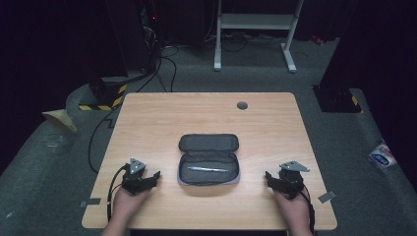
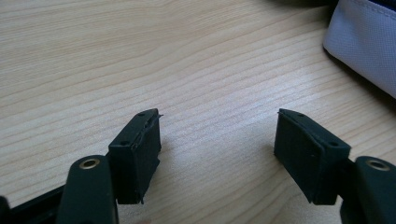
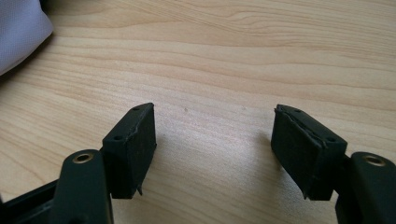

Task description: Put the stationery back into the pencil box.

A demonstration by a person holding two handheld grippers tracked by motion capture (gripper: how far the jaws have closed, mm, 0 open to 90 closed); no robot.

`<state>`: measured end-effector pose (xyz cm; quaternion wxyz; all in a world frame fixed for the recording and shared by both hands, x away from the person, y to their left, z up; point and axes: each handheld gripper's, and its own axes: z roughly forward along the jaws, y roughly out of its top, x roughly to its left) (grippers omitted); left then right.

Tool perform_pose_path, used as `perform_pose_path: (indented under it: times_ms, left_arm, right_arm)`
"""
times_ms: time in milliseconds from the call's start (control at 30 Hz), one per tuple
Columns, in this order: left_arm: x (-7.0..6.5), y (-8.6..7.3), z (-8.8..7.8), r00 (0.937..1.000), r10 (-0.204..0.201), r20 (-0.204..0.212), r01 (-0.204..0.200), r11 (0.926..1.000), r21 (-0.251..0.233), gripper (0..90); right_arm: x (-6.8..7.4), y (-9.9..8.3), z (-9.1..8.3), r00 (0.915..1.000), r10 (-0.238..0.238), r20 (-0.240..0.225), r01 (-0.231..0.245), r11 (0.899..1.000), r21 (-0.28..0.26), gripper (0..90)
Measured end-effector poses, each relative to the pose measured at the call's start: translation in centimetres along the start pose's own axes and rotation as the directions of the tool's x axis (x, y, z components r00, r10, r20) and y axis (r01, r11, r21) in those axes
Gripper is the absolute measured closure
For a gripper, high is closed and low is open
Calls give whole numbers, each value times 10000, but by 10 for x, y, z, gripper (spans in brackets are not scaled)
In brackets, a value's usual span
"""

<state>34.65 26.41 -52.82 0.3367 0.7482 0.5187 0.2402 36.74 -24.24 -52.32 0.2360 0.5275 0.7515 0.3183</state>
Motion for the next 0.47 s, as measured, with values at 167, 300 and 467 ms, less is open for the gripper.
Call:
perform_pose_path:
  times_ms: [167, 300, 467]
  left_arm:
    - [-1, 0, 0, 10000, -79, 8, 79, 10000, 10, 319]
    - [-1, 0, 0, 10000, -84, 8, 84, 10000, 8, 319]
    - [-1, 0, 0, 10000, -79, 20, 79, 10000, 22, 319]
  right_arm:
    - [1, 1, 1, 10000, 56, 19, -56, 10000, 11, 304]
    - [1, 1, 1, 10000, 53, 20, -53, 10000, 12, 304]
    - [1, 1, 1, 10000, 60, 19, -60, 10000, 15, 304]
